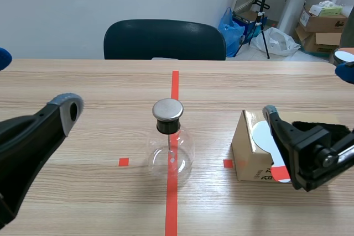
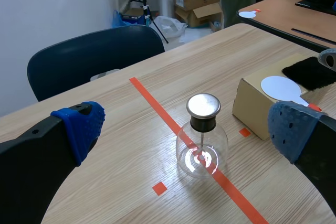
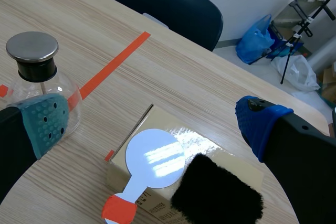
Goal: Do the electroscope experiment
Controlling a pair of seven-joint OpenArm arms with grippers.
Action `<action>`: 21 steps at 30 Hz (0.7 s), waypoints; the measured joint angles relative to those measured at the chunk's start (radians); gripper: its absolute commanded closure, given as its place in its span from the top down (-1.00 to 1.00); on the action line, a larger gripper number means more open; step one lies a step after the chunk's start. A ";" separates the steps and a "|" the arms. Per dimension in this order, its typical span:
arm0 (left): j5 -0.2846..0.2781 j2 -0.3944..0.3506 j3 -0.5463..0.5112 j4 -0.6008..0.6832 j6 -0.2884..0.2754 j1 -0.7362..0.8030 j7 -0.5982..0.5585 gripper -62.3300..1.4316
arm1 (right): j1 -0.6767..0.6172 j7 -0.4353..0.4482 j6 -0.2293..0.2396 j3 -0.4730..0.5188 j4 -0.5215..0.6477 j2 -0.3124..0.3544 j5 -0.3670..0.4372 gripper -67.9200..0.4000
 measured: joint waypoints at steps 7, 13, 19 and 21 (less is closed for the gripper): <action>0.000 0.000 0.000 0.000 0.000 0.000 0.000 1.00 | 0.000 0.000 0.000 0.000 0.000 0.000 0.000 1.00; 0.000 0.000 0.000 0.000 0.000 0.000 0.000 1.00 | 0.000 -0.008 0.000 0.000 0.000 0.000 0.000 1.00; 0.000 0.000 0.000 0.000 0.000 0.000 0.000 1.00 | 0.003 -0.008 0.000 0.000 0.000 0.000 0.000 1.00; 0.000 0.000 0.000 0.000 0.000 0.000 0.000 1.00 | 0.003 -0.008 0.000 0.000 0.000 0.000 0.000 1.00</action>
